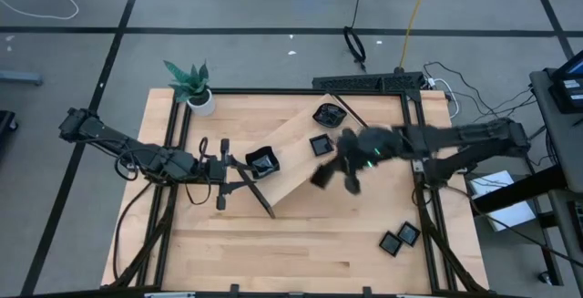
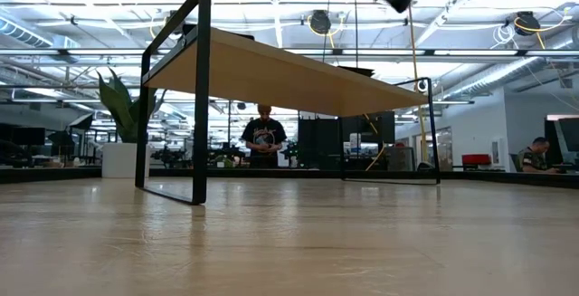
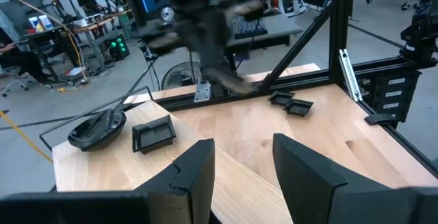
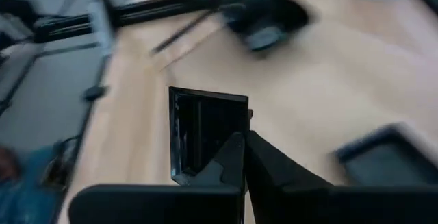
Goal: Pick & Place Mini shaped plates
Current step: Stack the square plate on top of the other square plates on the shelf
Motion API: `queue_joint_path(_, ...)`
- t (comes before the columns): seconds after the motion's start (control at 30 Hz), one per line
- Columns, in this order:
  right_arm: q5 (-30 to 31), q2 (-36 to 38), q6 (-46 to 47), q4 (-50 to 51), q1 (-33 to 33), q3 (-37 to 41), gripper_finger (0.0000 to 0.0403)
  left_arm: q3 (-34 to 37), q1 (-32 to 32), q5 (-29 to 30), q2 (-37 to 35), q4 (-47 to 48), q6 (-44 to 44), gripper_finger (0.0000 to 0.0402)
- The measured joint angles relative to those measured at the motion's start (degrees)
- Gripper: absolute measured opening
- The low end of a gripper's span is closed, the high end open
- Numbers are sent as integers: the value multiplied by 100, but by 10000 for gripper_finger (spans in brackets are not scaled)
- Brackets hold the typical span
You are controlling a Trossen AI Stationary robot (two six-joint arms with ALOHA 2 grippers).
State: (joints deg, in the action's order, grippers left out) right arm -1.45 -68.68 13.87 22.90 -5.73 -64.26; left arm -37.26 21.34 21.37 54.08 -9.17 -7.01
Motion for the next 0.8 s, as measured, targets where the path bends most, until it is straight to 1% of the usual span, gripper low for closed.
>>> queue_joint_path(0.1,-56,-565,223,726,683,-932,0,0,0,1,0,0,-2,152)
queue_joint_path(0.2,-8,-1042,841,1190,1315,-1566,0,0,2,1,0,-2,-2,152)
queue_joint_path(0.27,-59,-1273,1219,1470,1682,-1759,0,0,0,1,0,-1,-1,152)
queue_joint_path(0.37,-337,-1478,1264,1855,2042,-1780,0,0,0,1,0,-2,0,152)
queue_joint_path(0.47,-330,-1529,1238,2163,2171,-1780,0,0,2,1,1,-2,-1,152)
queue_joint_path(0.67,-300,-1550,1247,2324,2119,-1782,0,0,0,0,1,0,-2,152)
queue_joint_path(0.8,16,-1543,1353,2398,2038,-1642,0,0,0,-1,0,-2,-2,152)
